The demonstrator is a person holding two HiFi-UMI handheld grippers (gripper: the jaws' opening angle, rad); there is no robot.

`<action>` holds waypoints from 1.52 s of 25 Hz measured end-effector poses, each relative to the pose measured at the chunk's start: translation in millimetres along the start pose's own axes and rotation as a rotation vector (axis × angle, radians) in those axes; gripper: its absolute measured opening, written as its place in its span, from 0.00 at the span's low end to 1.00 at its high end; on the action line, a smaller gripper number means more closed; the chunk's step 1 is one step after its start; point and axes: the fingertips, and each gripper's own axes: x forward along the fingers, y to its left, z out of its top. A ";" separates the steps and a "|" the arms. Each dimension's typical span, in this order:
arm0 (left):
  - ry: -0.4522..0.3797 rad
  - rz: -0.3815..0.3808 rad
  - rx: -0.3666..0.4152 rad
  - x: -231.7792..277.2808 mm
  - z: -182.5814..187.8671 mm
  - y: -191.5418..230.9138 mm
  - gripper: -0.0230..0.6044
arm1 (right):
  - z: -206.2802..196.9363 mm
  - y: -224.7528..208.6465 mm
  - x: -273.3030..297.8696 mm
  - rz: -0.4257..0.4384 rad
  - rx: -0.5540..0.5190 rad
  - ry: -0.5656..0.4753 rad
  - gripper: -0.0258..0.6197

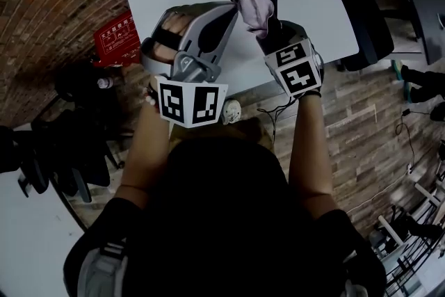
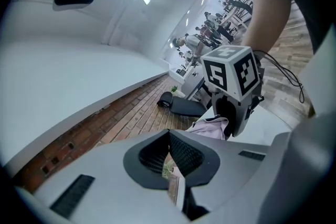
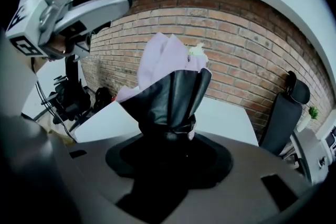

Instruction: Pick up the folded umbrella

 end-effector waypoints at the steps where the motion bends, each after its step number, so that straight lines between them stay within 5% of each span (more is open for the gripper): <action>1: -0.004 0.003 0.005 -2.2 5.5 -0.9 0.06 | 3.1 0.2 -7.9 -0.004 -0.002 -0.019 0.38; 38: -0.033 0.114 -0.054 -76.8 43.8 20.6 0.06 | 96.8 51.6 -166.6 -0.150 -0.110 -0.487 0.38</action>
